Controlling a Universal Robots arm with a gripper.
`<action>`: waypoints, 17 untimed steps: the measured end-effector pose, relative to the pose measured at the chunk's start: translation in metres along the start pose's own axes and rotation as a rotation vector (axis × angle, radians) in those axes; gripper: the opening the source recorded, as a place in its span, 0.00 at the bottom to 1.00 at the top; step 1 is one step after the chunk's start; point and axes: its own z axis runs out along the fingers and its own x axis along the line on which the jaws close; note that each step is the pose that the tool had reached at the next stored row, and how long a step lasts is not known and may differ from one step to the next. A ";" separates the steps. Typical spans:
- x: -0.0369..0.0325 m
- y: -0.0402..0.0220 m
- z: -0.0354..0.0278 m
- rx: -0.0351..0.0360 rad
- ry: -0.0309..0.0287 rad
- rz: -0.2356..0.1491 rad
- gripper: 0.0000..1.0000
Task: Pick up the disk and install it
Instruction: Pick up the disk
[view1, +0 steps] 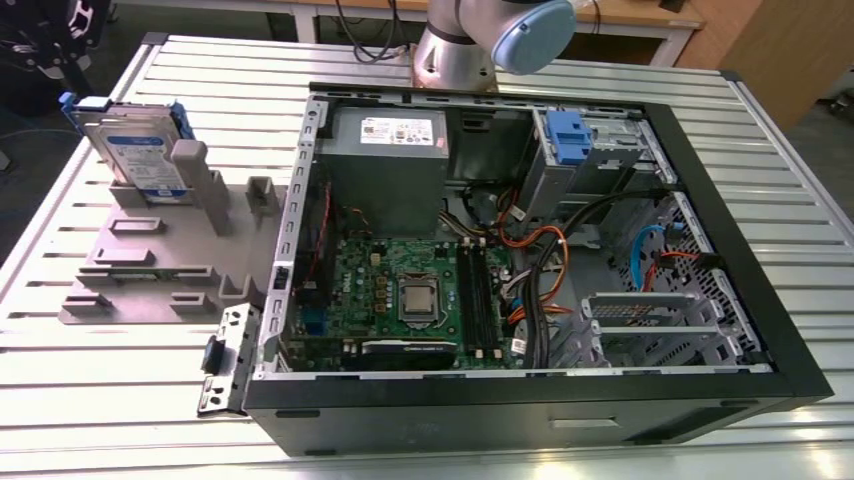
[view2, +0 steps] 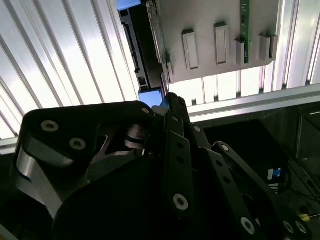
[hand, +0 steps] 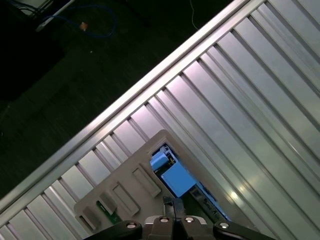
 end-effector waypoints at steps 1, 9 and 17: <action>0.0000 0.0000 0.0001 0.0004 -0.0004 0.000 0.11; 0.0001 0.0000 0.0000 0.0010 -0.0007 -0.003 0.11; 0.0001 0.0000 0.0000 0.0010 -0.0005 -0.009 0.11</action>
